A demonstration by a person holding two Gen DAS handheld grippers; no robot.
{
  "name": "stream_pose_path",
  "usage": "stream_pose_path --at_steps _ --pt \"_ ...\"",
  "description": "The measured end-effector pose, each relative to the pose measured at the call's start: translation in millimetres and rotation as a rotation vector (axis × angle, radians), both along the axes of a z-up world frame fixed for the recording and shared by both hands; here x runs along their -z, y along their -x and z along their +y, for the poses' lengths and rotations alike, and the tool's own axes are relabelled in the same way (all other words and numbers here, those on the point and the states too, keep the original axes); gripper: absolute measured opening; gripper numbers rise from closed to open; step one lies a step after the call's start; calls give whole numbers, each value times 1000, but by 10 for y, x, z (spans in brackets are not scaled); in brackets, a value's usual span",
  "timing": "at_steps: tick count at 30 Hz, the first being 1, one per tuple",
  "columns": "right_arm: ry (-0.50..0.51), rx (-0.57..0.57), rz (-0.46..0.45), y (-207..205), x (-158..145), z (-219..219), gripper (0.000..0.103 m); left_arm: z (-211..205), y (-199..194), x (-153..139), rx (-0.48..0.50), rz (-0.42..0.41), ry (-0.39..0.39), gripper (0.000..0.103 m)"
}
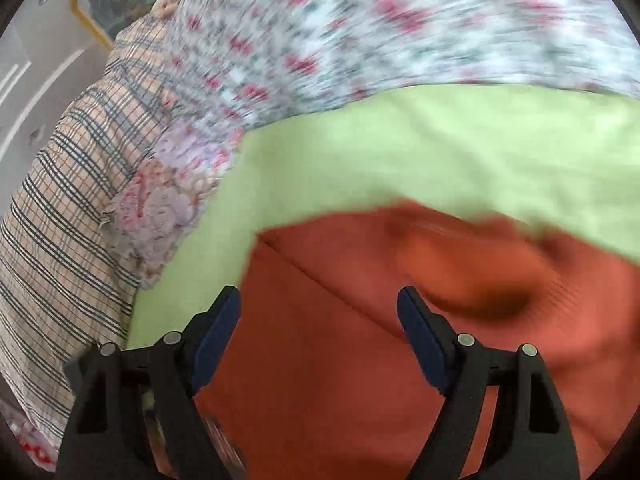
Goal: Fold small clothes
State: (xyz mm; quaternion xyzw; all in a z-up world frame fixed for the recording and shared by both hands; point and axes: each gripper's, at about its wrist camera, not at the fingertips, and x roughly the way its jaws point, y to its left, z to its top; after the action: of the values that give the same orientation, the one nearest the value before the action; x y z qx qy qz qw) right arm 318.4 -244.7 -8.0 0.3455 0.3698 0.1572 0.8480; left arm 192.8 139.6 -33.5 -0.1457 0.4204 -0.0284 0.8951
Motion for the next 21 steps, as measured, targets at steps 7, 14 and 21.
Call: stream_pose_path --at_steps 7,14,21 --pt "70 298 103 1332 290 -902 81 -60 -915 145 132 115 -18 65" --pt "124 390 218 1857 545 -1255 57 -206 -1487 369 208 181 -83 70" --pt "177 281 249 1502 679 -1036 45 -417 -1428 357 253 107 -200 11"
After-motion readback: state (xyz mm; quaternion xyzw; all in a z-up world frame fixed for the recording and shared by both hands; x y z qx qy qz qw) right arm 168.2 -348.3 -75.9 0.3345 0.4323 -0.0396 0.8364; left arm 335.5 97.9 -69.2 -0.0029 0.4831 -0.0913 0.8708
